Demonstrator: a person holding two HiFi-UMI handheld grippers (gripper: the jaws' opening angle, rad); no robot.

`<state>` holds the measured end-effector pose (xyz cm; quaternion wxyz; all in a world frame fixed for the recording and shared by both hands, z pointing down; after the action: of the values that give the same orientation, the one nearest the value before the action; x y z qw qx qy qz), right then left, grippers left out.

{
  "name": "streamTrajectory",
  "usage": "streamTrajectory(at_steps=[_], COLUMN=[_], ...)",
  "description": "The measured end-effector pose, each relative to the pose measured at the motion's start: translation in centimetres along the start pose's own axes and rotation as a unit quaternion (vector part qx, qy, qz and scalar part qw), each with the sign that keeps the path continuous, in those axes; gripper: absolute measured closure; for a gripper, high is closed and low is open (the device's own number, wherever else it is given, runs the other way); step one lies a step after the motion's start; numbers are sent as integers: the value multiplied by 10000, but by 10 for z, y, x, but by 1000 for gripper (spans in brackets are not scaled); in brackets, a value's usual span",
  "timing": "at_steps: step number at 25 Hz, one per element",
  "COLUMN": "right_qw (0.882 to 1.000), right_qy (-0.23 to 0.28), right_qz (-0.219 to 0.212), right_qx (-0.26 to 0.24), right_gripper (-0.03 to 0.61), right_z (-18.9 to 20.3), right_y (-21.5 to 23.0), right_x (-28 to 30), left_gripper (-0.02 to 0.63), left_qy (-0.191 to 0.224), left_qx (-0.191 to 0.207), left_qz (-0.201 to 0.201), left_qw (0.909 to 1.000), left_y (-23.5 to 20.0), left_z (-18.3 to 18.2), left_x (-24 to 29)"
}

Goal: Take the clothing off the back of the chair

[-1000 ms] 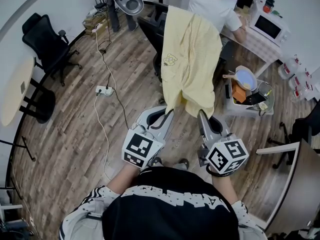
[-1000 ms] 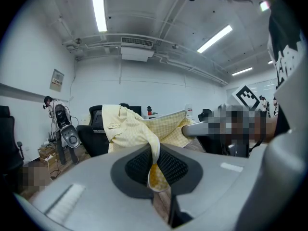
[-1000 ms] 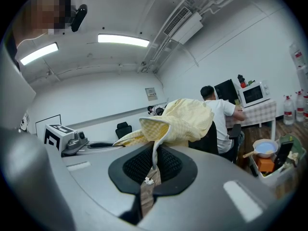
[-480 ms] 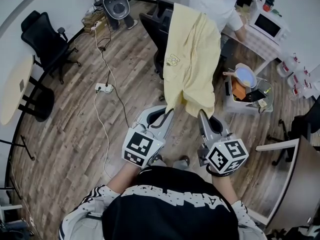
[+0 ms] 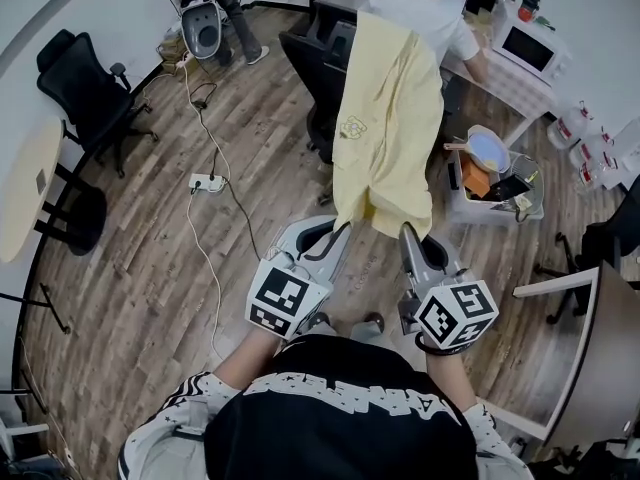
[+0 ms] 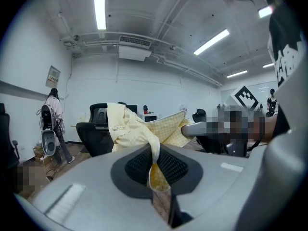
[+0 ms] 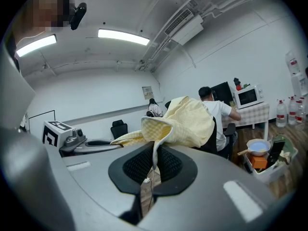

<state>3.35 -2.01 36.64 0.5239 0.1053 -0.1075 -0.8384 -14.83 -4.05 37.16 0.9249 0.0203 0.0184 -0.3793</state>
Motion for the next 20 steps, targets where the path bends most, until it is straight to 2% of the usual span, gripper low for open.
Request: streamTrajectory(at_steps=[8, 20], right_qw=[9996, 9999], right_qy=[0, -61], right_qz=[264, -42], right_qx=[-31, 155], right_gripper=[560, 560], right_z=[4, 1], right_y=[4, 17], right_x=[-11, -29], left_gripper=[589, 589], left_qy=[-26, -208], left_qx=[-83, -82], left_qz=[272, -35], left_qw=[9996, 9997], left_y=[7, 36], left_z=[9, 11], left_x=[5, 5])
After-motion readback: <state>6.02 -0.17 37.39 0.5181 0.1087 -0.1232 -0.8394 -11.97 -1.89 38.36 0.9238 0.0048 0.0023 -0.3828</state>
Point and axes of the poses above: the fingertips, and each gripper's own axes: x forward along the fingers, y to its right, z out of its underside, the point moved 7 cm from there along -x, backward along the fingers, and after that the axes turned 14 degrees about y, right-handed, at the moved point
